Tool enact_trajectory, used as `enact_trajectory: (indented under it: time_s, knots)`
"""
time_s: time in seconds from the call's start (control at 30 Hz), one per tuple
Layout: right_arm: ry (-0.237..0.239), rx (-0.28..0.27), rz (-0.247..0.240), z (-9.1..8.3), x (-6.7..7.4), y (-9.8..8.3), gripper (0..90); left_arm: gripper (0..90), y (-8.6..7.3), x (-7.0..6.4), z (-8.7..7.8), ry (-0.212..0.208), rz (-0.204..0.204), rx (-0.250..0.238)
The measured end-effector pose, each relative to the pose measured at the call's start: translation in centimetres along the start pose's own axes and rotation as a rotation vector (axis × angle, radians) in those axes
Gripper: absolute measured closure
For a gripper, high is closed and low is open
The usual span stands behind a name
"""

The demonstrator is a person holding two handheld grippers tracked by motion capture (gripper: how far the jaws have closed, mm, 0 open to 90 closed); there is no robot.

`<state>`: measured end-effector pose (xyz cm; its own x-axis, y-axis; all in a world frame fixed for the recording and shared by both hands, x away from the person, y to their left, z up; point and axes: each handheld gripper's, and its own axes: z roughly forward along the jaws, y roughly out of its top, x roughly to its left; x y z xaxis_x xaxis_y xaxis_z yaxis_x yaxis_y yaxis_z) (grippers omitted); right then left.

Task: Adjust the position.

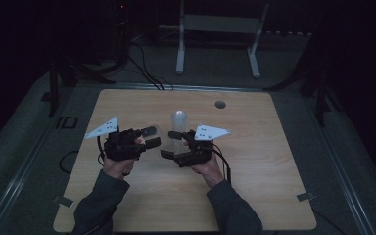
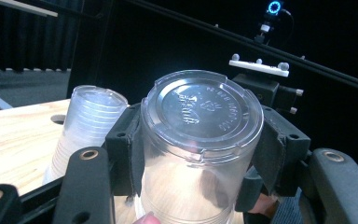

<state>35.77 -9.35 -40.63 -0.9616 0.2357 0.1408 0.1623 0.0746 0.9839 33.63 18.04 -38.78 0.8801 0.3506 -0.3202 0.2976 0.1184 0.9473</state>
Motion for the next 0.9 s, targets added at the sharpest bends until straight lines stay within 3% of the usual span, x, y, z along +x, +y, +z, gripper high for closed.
enact_trajectory:
  time_s: [0.43,0.9]
  knots:
    - [-0.009,0.036,-0.020,0.70,0.19,-0.12,21.0,41.7,-0.14,0.07,0.13,-0.010,-0.015,-0.013]
    - [-0.025,0.065,-0.058,0.69,0.45,0.08,28.9,39.4,-0.14,0.11,0.21,-0.008,-0.017,-0.003]
